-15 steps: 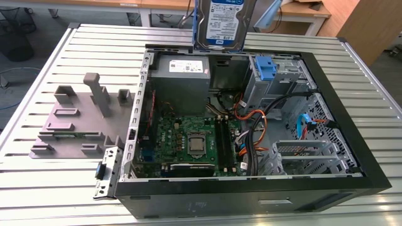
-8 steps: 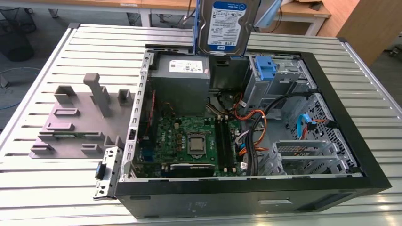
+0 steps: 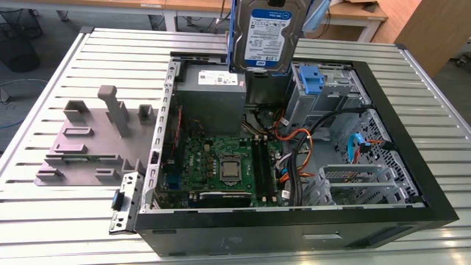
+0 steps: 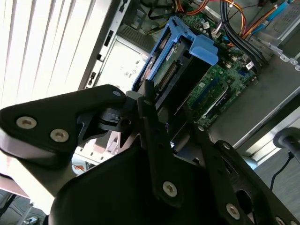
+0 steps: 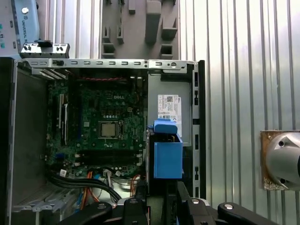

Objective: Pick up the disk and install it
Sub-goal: 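Pick up the disk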

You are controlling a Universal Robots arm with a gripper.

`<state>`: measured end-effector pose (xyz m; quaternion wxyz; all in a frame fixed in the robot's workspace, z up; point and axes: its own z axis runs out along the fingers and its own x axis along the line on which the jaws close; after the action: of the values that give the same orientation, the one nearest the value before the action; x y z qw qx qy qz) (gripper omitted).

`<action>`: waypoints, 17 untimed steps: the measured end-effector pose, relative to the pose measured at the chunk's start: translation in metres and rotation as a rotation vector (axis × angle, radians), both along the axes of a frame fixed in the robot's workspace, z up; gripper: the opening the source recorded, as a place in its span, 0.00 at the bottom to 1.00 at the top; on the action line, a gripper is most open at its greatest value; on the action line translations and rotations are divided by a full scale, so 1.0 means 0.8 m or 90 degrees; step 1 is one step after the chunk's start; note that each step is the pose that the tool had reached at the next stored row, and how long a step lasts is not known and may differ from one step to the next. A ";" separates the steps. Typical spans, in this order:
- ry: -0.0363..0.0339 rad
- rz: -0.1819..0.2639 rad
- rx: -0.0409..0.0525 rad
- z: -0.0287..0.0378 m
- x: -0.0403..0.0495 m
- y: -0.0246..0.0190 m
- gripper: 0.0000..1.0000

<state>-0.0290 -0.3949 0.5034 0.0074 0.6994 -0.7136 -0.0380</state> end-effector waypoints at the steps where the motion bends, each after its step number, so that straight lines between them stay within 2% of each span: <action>1: 0.0000 0.000 0.0000 -0.0003 0.000 -0.0030 0.35; 17: 0.0000 -0.001 0.0001 -0.0047 0.003 -0.0443 0.35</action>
<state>-0.0266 -0.4303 0.4997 0.0073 0.6988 -0.7143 -0.0381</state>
